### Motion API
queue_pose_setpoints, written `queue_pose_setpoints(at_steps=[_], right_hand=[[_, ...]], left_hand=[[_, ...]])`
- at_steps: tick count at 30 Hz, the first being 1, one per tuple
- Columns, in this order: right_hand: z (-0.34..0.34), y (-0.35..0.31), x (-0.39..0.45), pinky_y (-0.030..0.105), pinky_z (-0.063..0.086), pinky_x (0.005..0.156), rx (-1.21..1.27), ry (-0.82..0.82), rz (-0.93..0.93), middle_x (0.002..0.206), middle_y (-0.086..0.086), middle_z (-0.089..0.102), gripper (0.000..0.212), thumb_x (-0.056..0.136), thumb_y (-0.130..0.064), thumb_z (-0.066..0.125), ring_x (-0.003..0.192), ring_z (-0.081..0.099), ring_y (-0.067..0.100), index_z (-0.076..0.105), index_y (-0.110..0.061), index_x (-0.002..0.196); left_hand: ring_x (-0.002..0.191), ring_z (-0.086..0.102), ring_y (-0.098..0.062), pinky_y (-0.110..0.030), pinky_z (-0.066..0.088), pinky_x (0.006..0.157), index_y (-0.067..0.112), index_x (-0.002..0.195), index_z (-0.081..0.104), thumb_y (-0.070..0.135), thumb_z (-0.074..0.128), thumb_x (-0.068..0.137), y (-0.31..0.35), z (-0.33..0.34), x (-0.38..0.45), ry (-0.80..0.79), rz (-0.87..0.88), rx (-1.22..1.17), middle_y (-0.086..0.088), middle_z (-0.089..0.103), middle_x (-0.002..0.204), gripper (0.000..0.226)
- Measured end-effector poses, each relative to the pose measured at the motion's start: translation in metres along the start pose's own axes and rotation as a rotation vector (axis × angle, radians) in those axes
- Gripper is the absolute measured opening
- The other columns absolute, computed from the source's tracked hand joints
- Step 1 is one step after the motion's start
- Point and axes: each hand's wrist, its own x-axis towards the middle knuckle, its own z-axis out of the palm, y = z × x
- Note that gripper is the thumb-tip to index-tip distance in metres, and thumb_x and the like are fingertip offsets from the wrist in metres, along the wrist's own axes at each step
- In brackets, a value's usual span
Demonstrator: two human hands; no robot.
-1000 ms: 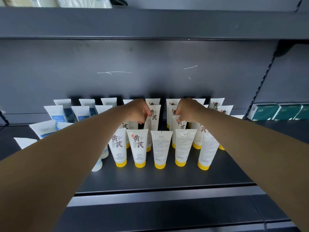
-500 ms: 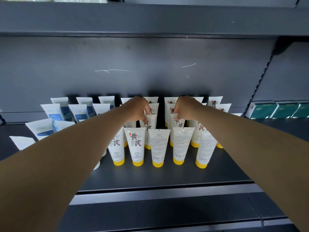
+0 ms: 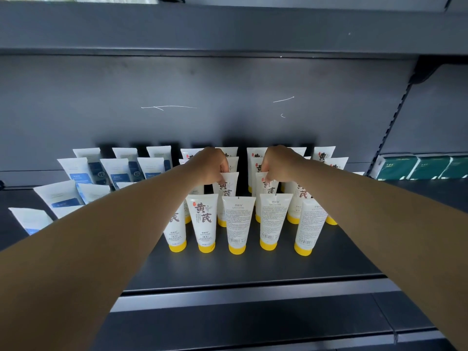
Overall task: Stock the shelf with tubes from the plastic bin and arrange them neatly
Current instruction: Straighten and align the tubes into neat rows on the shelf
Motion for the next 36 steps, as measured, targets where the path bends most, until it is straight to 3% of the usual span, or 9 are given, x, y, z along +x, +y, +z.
queue_pose_setpoints(at_steps=[2, 6, 11, 14, 17, 19, 21, 24, 36], right_hand=[[0.000, 0.000, -0.001, 0.025, 0.036, 0.069, 0.005, 0.006, -0.006, 0.060, -0.009, 0.043, 0.003, 0.082, -0.011, 0.071, 0.076, 0.049, 0.020, 0.070, -0.008, 0.082], [0.001, -0.001, -0.002, 0.020, 0.029, 0.051, 0.006, 0.018, -0.024, 0.058, -0.011, 0.040, 0.019, 0.081, -0.010, 0.071, 0.075, 0.046, 0.018, 0.071, -0.002, 0.099], [0.001, 0.001, 0.000, 0.023, 0.036, 0.063, -0.031, 0.022, -0.035, 0.059, -0.010, 0.043, 0.017, 0.082, -0.010, 0.071, 0.075, 0.048, 0.018, 0.072, -0.003, 0.097], [0.001, 0.000, -0.001, 0.021, 0.035, 0.059, -0.033, 0.015, -0.016, 0.059, -0.009, 0.043, 0.010, 0.082, -0.011, 0.071, 0.063, 0.045, 0.015, 0.068, -0.011, 0.072], [0.002, 0.002, 0.001, 0.021, 0.025, 0.049, -0.023, -0.001, -0.023, 0.054, -0.007, 0.036, 0.046, 0.082, -0.012, 0.071, 0.050, 0.033, 0.008, 0.039, -0.021, 0.049], [0.000, 0.002, -0.001, 0.022, 0.032, 0.054, -0.041, -0.001, -0.020, 0.056, -0.004, 0.043, 0.036, 0.082, -0.014, 0.071, 0.055, 0.042, 0.013, 0.050, -0.013, 0.053], [-0.005, 0.002, -0.004, 0.027, 0.046, 0.071, -0.072, -0.005, -0.058, 0.073, 0.005, 0.061, 0.017, 0.083, -0.017, 0.069, 0.076, 0.058, 0.022, 0.068, -0.002, 0.077], [-0.015, 0.002, -0.008, 0.038, 0.049, 0.089, -0.117, 0.032, -0.103, 0.104, 0.013, 0.068, 0.022, 0.085, -0.016, 0.064, 0.100, 0.061, 0.028, 0.071, -0.001, 0.099], [-0.028, -0.096, -0.049, 0.023, 0.042, 0.087, 0.147, 0.181, -0.089, 0.113, 0.001, 0.068, 0.023, 0.083, -0.014, 0.069, 0.106, 0.061, 0.018, 0.072, -0.013, 0.106]], left_hand=[[0.099, 0.062, -0.022, -0.026, 0.045, 0.083, 0.008, 0.109, 0.069, 0.012, 0.074, 0.078, 0.000, 0.002, -0.001, 0.019, -0.006, -0.017, -0.006, 0.068, 0.111, 0.032], [0.101, 0.062, -0.022, -0.027, 0.046, 0.087, 0.007, 0.110, 0.069, 0.012, 0.073, 0.078, 0.000, 0.005, -0.005, 0.044, -0.035, -0.062, -0.007, 0.067, 0.114, 0.033], [0.100, 0.063, -0.023, -0.029, 0.047, 0.087, 0.008, 0.109, 0.070, 0.011, 0.072, 0.079, 0.001, 0.007, -0.006, 0.053, -0.029, -0.053, -0.008, 0.068, 0.112, 0.030], [0.100, 0.063, -0.024, -0.030, 0.047, 0.087, 0.007, 0.109, 0.070, 0.010, 0.072, 0.079, 0.000, 0.006, -0.006, 0.052, -0.018, -0.040, -0.009, 0.068, 0.112, 0.030], [0.101, 0.063, -0.023, -0.030, 0.048, 0.089, 0.007, 0.110, 0.069, 0.010, 0.072, 0.079, -0.001, 0.006, -0.007, 0.061, -0.015, -0.041, -0.009, 0.068, 0.113, 0.031], [0.101, 0.063, -0.023, -0.028, 0.047, 0.088, 0.008, 0.110, 0.068, 0.011, 0.072, 0.079, 0.000, 0.005, -0.008, 0.056, -0.016, -0.042, -0.008, 0.067, 0.113, 0.032], [0.102, 0.063, -0.022, -0.028, 0.047, 0.088, 0.009, 0.113, 0.067, 0.013, 0.075, 0.077, 0.001, 0.002, -0.009, 0.037, -0.026, -0.050, -0.007, 0.067, 0.113, 0.037], [0.098, 0.065, -0.023, -0.029, 0.048, 0.088, 0.009, 0.113, 0.066, 0.012, 0.077, 0.074, -0.001, -0.010, -0.014, 0.032, -0.047, -0.120, -0.008, 0.068, 0.109, 0.041], [0.097, 0.063, -0.018, -0.018, 0.040, 0.082, 0.009, 0.104, 0.071, 0.010, 0.073, 0.077, -0.086, -0.072, -0.083, 0.178, -0.089, -0.174, -0.008, 0.071, 0.105, 0.027]])
